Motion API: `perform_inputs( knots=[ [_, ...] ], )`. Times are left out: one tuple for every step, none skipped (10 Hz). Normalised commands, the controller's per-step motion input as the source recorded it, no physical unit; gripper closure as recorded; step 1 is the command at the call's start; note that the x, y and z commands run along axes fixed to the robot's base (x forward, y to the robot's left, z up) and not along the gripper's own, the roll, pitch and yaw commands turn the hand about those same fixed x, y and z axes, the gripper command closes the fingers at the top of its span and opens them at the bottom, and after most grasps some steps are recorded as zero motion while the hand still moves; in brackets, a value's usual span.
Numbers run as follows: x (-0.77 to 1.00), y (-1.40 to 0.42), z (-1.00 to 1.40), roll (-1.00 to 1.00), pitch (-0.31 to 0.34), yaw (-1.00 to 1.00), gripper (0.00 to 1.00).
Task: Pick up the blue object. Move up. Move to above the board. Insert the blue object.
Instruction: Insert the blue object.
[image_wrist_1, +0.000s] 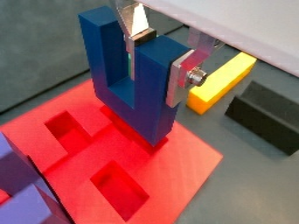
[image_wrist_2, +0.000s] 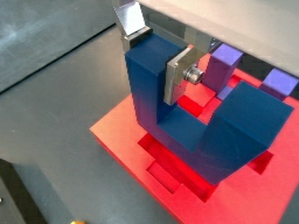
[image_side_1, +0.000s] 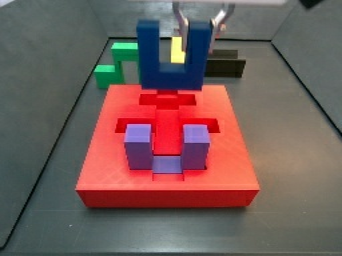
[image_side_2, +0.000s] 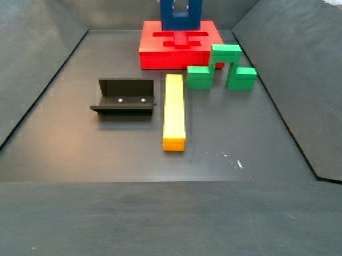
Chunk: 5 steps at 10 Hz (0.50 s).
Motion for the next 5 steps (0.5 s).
perform_inputs(
  knots=[
    [0.17, 0.0, -0.4, 0.02, -0.024, 0.0, 1.0],
    [0.05, 0.04, -0.26, 0.02, -0.003, 0.08, 1.0],
    [0.0, 0.12, -0.17, 0.05, -0.034, 0.15, 1.0],
    [0.0, 0.05, -0.01, 0.14, 0.0, 0.17, 1.0],
    [-0.03, 0.11, -0.07, 0.1, -0.017, 0.16, 1.0]
  ],
)
